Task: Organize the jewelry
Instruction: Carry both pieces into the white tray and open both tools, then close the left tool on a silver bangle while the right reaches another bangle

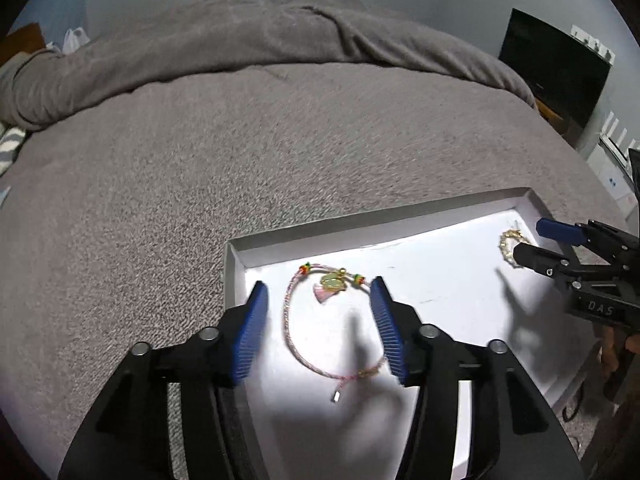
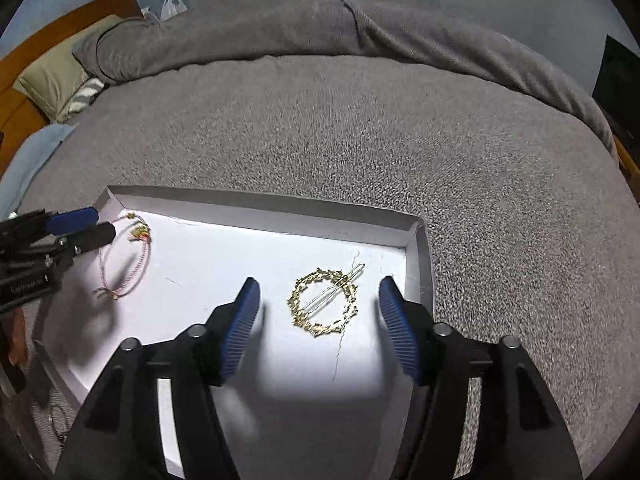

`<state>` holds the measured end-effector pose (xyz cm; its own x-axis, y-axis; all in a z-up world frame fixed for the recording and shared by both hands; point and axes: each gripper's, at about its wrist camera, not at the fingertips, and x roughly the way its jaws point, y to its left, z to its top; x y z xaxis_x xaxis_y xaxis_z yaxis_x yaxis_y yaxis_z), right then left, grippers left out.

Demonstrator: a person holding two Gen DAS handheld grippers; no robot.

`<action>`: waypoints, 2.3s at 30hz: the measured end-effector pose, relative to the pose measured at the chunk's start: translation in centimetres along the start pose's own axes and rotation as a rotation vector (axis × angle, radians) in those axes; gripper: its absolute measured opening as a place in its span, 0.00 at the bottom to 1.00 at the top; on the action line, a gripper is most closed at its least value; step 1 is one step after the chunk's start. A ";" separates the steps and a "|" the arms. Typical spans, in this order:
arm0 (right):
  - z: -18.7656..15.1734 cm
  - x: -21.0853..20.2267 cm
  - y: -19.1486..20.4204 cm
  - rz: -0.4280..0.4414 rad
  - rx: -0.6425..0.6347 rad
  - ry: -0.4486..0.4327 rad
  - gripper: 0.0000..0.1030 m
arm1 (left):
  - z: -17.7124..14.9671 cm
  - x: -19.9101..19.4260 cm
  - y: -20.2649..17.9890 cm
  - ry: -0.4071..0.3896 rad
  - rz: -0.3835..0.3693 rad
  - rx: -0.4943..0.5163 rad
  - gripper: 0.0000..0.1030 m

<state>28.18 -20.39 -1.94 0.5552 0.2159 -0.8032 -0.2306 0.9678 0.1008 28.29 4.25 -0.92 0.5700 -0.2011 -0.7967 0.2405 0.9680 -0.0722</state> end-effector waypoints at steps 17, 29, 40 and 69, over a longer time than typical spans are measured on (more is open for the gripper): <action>-6.9 -12.0 0.8 0.012 -0.013 -0.171 0.95 | -5.6 -10.8 -2.5 -0.154 0.121 0.000 0.91; -12.4 -18.3 1.0 -0.032 0.004 -0.256 0.95 | -9.8 -17.8 -4.8 -0.216 0.148 0.054 0.92; -17.7 -20.2 0.3 -0.005 0.032 -0.223 0.95 | -16.1 -20.3 -5.1 -0.204 0.152 0.022 0.93; -21.1 -13.4 3.7 0.035 -0.081 -0.099 0.95 | -19.6 -10.6 -3.9 -0.067 0.122 0.015 0.91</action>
<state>2.97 -22.50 -3.19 0.6207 0.2654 -0.7377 -0.3131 0.9466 0.0772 5.91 5.53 -3.97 0.6467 -0.0917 -0.7572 0.1773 0.9836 0.0323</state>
